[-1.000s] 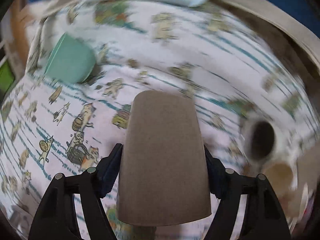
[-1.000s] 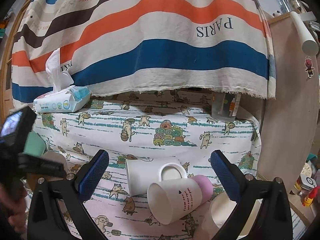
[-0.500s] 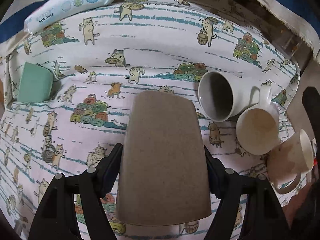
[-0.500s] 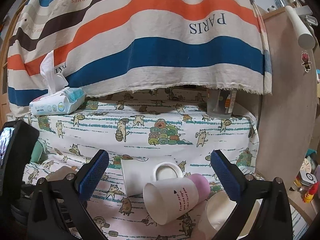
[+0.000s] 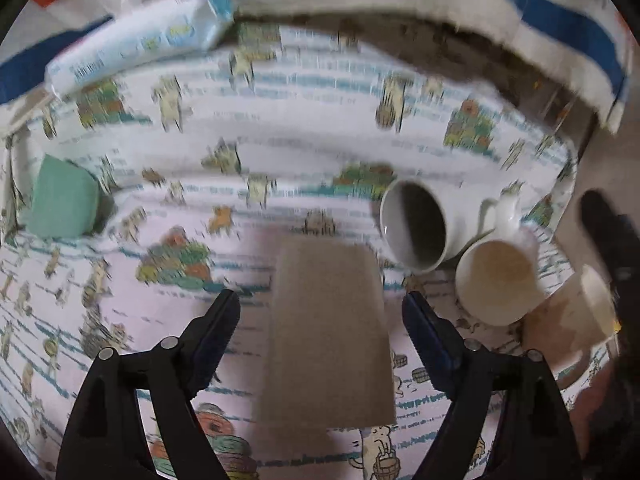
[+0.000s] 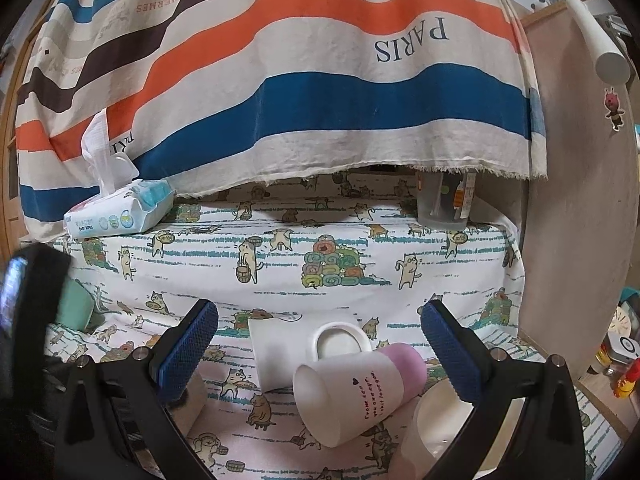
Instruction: Flip cup upside down
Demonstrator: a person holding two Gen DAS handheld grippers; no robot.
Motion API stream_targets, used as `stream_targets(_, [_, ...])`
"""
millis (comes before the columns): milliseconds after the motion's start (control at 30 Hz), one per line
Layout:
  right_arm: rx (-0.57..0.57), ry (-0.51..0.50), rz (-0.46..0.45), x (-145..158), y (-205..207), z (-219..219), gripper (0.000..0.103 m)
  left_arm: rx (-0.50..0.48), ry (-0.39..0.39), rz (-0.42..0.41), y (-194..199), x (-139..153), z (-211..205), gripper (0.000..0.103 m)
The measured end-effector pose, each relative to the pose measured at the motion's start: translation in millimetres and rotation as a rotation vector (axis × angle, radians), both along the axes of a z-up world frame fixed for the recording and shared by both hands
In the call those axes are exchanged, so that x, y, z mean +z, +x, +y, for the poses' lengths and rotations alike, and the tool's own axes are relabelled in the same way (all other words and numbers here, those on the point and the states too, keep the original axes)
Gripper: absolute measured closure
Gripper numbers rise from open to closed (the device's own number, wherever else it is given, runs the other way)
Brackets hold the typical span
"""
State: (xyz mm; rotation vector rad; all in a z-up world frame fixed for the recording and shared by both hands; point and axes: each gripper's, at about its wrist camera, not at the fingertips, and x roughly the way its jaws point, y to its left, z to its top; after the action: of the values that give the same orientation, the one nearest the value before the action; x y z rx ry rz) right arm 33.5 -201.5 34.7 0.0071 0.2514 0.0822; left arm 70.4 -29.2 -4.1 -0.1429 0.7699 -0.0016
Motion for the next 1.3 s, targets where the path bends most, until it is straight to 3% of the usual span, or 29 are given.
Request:
stream_targets(233, [0.021,0.024,0.017,-2,1,0,0.001,0.045,0.072,-0.275,-47,27,23,0.001])
stream_targets(333, [0.033,0.025,0.029,-4,3,2,0.001,0.073,0.117,-0.4,-68,29,33,0.001])
stream_targets(433, [0.044,0.035,0.045,-6,5,2,0.001,0.123,0.148,-0.454,-78,28,41,0.001])
stream_targets(633, [0.045,0.037,0.057,-8,7,2,0.001,0.224,0.101,-0.489,-85,18,62,0.001])
stream_targets(800, [0.054,0.042,0.07,-10,9,2,0.001,0.303,0.107,-0.458,-78,11,75,0.001])
stream_targets(900, [0.058,0.039,0.075,-11,10,3,0.001,0.336,0.073,-0.441,-77,5,86,0.001])
stream_targets(1067, [0.065,0.041,0.082,-12,10,5,0.001,0.36,0.012,-0.426,-75,0,100,0.001])
stream_targets(1300, [0.051,0.032,0.082,-14,11,6,0.001,0.348,0.042,-0.454,-77,3,94,0.001])
